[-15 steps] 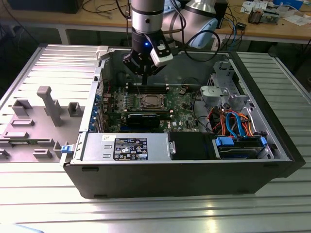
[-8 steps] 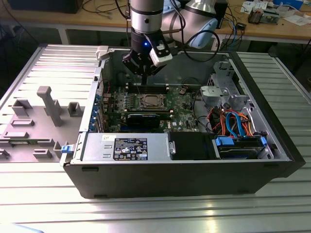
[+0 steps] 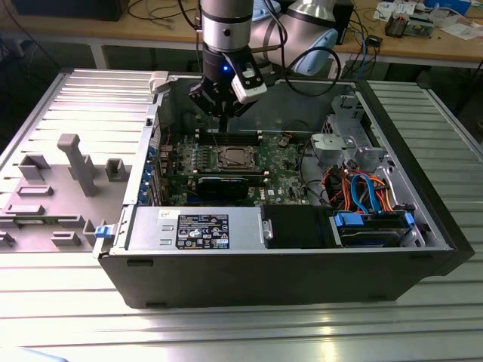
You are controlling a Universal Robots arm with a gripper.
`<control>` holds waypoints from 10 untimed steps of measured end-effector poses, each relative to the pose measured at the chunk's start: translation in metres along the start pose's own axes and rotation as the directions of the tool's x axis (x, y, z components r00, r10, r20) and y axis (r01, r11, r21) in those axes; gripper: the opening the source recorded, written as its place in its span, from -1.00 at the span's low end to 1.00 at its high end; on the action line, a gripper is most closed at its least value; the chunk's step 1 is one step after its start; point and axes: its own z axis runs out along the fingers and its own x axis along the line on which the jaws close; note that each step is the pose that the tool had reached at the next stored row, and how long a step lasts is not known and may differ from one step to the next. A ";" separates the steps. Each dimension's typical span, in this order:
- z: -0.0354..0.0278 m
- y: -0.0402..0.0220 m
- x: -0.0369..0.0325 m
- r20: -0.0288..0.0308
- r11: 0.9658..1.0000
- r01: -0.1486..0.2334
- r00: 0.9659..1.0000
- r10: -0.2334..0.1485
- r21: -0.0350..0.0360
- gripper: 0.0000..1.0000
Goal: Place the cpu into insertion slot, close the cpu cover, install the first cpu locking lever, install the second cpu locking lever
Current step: 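Install the first cpu locking lever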
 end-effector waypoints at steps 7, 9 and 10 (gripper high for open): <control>0.0001 0.0001 0.0041 0.000 1.000 0.000 1.000 0.000 -0.003 -0.79; 0.0003 0.0001 0.0050 0.000 1.000 0.000 1.000 0.000 -0.003 -0.79; 0.0003 0.0001 0.0055 0.000 1.000 0.000 1.000 0.000 -0.003 -0.79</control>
